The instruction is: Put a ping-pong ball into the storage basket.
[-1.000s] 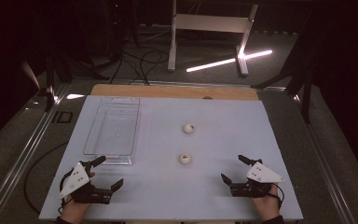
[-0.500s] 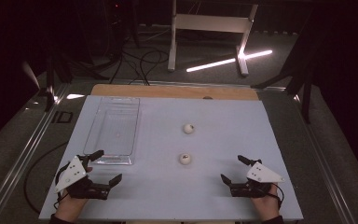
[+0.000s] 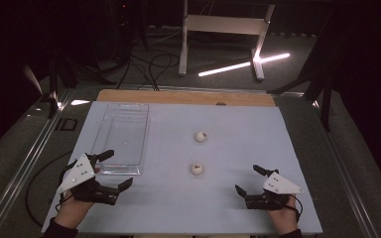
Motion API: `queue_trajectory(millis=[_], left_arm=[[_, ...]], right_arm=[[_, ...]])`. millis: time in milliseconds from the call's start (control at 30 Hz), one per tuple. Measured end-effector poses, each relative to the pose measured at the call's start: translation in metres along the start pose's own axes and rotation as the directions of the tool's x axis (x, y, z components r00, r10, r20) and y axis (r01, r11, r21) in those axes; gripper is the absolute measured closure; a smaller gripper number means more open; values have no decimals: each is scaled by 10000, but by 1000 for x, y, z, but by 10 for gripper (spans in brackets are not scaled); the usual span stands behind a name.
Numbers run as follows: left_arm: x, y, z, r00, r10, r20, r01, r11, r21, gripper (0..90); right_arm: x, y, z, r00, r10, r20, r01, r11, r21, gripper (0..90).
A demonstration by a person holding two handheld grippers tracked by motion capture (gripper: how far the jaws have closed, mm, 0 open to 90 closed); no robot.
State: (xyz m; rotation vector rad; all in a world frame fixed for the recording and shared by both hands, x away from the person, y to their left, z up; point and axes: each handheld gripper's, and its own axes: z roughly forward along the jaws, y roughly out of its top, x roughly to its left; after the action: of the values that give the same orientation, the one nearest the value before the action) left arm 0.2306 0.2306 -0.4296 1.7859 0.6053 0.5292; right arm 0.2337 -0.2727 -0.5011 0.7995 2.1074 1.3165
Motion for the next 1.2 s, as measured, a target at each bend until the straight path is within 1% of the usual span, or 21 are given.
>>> queue_trajectory(millis=[33, 67, 267, 333, 433, 467, 500, 533, 633, 700, 733, 867, 900, 1000, 1033, 1067, 1100, 1200], left_arm=[[0, 0, 0, 10000, 0, 0, 0, 10000, 0, 6], [0, 6, 2, 9998, 131, 141, -133, 9999, 84, 6], [0, 21, 7, 9986, 478, 245, -486, 9983, 327, 6], [0, 23, 9, 9982, 513, 301, -526, 9977, 434, 6], [0, 27, 14, 9973, 620, 385, -647, 9952, 731, 6], [0, 28, 16, 9970, 612, 476, -648, 9948, 782, 6], [0, 28, 16, 9970, 612, 476, -648, 9948, 782, 6], [-1, 30, 19, 9961, 691, 549, -739, 9931, 909, 6], [-1, 35, 24, 9951, 688, 713, -755, 9924, 967, 6], [-1, 35, 24, 9951, 688, 713, -755, 9924, 967, 6], [-1, 41, 28, 9925, 863, 866, -954, 9896, 1081, 6], [-3, 49, 36, 9901, 916, 1067, -1041, 9876, 1176, 6], [-3, 51, 37, 9906, 841, 1083, -962, 9890, 1122, 6], [-4, 55, 41, 9904, 927, 1022, -1043, 9879, 1151, 6], [-6, 58, 45, 9903, 914, 1043, -1039, 9871, 1217, 6], [-6, 59, 47, 9883, 981, 1164, -1118, 9868, 1169, 6], [-7, 60, 49, 9870, 947, 1296, -1100, 9870, 1169, 6], [-8, 65, 55, 9852, 804, 1516, -996, 9873, 1234, 6]], right_arm=[[0, 0, 0, 10000, 0, 0, 0, 10000, 0, 93], [0, 0, 0, 10000, -6, -15, 6, 10000, -28, 93], [0, 0, 0, 10000, -19, -44, 19, 10000, -39, 93], [0, 0, 0, 10000, -33, -41, 33, 10000, -33, 93], [0, 0, 0, 10000, -28, -37, 28, 10000, -17, 93], [0, 0, 0, 10000, -24, -44, 24, 10000, -26, 93], [0, 0, 0, 10000, -35, -43, 35, 10000, -42, 94], [0, 0, 0, 10000, -38, -52, 38, 10000, -34, 93], [0, 0, 0, 10000, -6, -64, 6, 10000, -19, 94], [0, 0, 0, 10000, 10, -72, -10, 10000, -7, 94], [0, 0, 1, 10000, -2, -90, 2, 10000, 0, 94], [0, 0, 1, 10000, 21, -96, -21, 10000, -2, 93], [0, 0, 0, 9999, 25, -98, -25, 10000, -6, 93], [0, 0, 0, 9999, 91, -104, -92, 10000, -35, 93], [0, 0, 0, 9999, 93, -121, -93, 9999, -44, 94], [0, 0, 1, 9999, 99, -121, -100, 9999, -42, 94], [0, 0, 1, 9999, 73, -132, -73, 10000, -39, 93], [0, 0, 1, 9998, 100, -142, -100, 9999, -33, 94]])
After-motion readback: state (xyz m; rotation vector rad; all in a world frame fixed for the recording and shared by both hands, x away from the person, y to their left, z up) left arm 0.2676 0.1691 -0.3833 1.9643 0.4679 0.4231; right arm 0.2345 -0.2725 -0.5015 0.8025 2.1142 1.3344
